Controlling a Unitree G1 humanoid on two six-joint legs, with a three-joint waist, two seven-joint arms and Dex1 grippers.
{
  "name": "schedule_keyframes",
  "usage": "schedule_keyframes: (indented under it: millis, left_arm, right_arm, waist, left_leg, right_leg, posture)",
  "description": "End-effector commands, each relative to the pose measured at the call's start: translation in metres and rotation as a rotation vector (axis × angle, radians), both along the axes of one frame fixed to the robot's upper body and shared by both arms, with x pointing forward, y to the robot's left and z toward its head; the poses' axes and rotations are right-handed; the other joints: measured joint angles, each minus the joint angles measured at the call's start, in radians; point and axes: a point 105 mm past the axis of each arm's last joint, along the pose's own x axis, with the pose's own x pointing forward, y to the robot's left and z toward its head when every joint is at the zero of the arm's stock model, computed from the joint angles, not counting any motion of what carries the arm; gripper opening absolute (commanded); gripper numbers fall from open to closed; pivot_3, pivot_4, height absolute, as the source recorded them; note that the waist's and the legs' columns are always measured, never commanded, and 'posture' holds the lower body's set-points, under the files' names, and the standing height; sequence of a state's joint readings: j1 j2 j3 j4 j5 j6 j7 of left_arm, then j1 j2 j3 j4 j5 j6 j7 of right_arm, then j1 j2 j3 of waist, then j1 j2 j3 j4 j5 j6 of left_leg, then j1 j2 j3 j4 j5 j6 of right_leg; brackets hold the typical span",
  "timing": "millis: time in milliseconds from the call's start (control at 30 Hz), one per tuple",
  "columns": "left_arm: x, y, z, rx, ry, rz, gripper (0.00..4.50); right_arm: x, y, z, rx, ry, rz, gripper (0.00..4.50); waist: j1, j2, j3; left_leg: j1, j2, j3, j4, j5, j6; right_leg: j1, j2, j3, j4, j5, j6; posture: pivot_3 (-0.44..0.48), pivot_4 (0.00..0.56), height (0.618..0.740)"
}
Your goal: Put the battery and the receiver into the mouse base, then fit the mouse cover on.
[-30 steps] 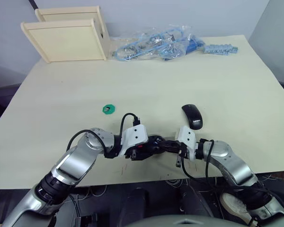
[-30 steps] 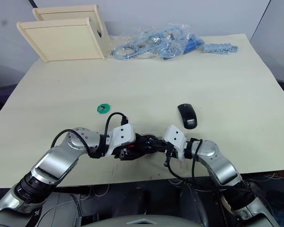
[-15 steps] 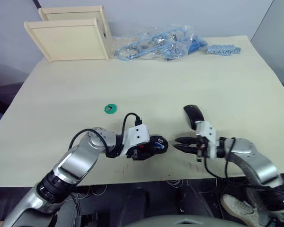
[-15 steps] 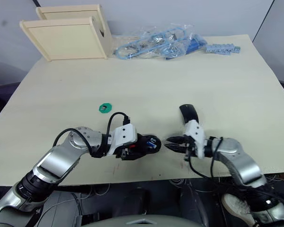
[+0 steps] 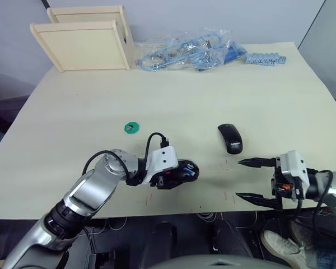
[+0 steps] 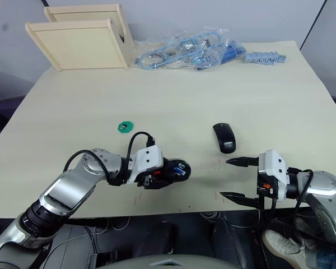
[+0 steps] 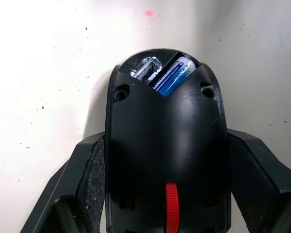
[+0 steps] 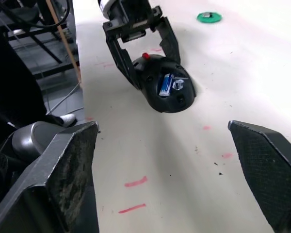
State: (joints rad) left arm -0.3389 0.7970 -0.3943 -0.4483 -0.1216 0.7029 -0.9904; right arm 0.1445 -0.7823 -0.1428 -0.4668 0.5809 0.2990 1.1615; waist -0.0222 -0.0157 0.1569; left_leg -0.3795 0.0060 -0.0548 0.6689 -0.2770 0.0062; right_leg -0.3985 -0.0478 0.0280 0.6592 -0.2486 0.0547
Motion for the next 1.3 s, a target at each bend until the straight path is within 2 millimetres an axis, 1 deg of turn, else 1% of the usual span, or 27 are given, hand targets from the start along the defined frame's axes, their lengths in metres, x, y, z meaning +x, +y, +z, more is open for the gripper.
schedule_keyframes:
  millis: [33, 200, 367, 533, 833, 867, 933, 967, 1000, 1133, 1300]
  left_arm:
    - [-0.004, 0.003, -0.010, 0.022, 0.035, -0.008, 2.93]
    - [-0.001, 0.004, -0.014, 0.021, 0.026, -0.013, 2.93]
    - [0.000, 0.000, -0.014, 0.012, 0.013, -0.032, 2.93]
    - [0.001, -0.005, -0.010, 0.009, 0.001, -0.048, 2.93]
    - [-0.004, -0.018, 0.000, -0.004, 0.013, -0.064, 2.93]
    - [-0.001, -0.018, 0.002, -0.010, 0.011, -0.054, 2.93]
    - [0.005, -0.016, 0.005, -0.013, 0.018, -0.043, 4.00]
    - [0.007, -0.015, 0.007, -0.015, 0.022, -0.045, 4.34]
    - [0.007, -0.015, 0.008, -0.015, 0.025, -0.047, 4.44]
    - [0.011, -0.005, 0.011, -0.010, 0.005, -0.021, 4.44]
    - [0.001, 0.014, 0.021, -0.066, 0.016, 0.012, 4.44]
  right_arm:
    - [-0.008, -0.007, 0.013, 0.000, -0.060, 0.002, 4.47]
    - [-0.011, -0.020, 0.013, -0.007, -0.070, -0.049, 4.47]
    - [-0.014, -0.027, 0.012, -0.014, -0.072, -0.079, 4.47]
    - [-0.015, -0.028, 0.010, -0.016, -0.070, -0.086, 4.47]
    - [-0.015, -0.024, 0.007, -0.010, -0.072, -0.088, 4.47]
    - [-0.015, -0.024, 0.007, -0.010, -0.073, -0.088, 4.47]
    - [-0.015, -0.023, 0.007, -0.009, -0.074, -0.086, 4.50]
    - [-0.015, -0.022, 0.007, -0.007, -0.074, -0.083, 4.50]
    - [-0.015, -0.021, 0.007, -0.006, -0.075, -0.082, 4.50]
    - [-0.017, -0.021, 0.007, -0.005, -0.074, -0.078, 4.50]
    - [-0.017, -0.020, 0.007, 0.009, -0.071, -0.077, 4.50]
  waist:
    - [0.003, 0.000, 0.000]
    - [0.009, 0.000, 0.000]
    - [0.011, 0.001, 0.000]
    - [0.013, 0.001, 0.000]
    - [0.017, 0.000, 0.000]
    - [0.017, 0.000, 0.000]
    - [0.017, 0.000, 0.000]
    - [0.015, 0.000, 0.001]
    - [0.014, 0.000, 0.002]
    - [0.009, 0.000, 0.003]
    - [0.007, 0.001, 0.006]
  left_leg:
    - [0.000, 0.000, 0.000, 0.000, 0.000, 0.000]
    - [0.000, 0.000, 0.002, 0.000, 0.000, 0.000]
    - [0.000, 0.000, 0.003, 0.000, 0.000, 0.000]
    - [0.000, 0.000, 0.003, 0.000, 0.000, 0.000]
    - [0.000, -0.001, 0.003, 0.000, 0.000, 0.000]
    - [0.000, -0.001, 0.003, 0.000, 0.000, 0.000]
    - [0.000, -0.001, 0.003, 0.000, 0.000, 0.000]
    - [0.000, -0.001, 0.003, 0.000, 0.000, 0.000]
    - [0.000, -0.001, 0.002, 0.000, 0.000, 0.000]
    - [0.000, -0.001, 0.002, 0.000, 0.000, 0.000]
    - [0.000, 0.000, 0.001, 0.000, 0.000, 0.000]
  right_leg:
    - [0.000, 0.000, 0.000, 0.000, 0.000, 0.000]
    - [0.000, 0.000, 0.001, 0.000, 0.000, 0.000]
    - [0.000, -0.001, 0.001, -0.001, 0.000, 0.000]
    - [0.001, -0.001, 0.000, -0.002, 0.000, 0.000]
    - [0.002, -0.002, 0.000, -0.003, 0.000, 0.001]
    - [0.002, -0.002, 0.000, -0.003, 0.000, 0.001]
    - [0.002, -0.002, 0.000, -0.003, 0.000, 0.001]
    - [0.002, -0.002, 0.000, -0.003, 0.000, 0.001]
    - [0.001, -0.001, 0.000, -0.002, 0.000, 0.001]
    - [0.001, -0.001, 0.000, -0.002, 0.000, 0.001]
    - [0.001, -0.001, 0.000, -0.002, 0.000, 0.000]
  posture:
    - [0.000, 0.150, 0.740]
    - [0.000, 0.150, 0.740]
    - [0.000, 0.150, 0.740]
    - [0.000, 0.150, 0.740]
    - [0.000, 0.150, 0.740]
    - [0.000, 0.150, 0.740]
    - [0.000, 0.150, 0.740]
    - [0.000, 0.150, 0.740]
    - [0.000, 0.150, 0.740]
    - [0.000, 0.150, 0.740]
    - [0.000, 0.150, 0.740]
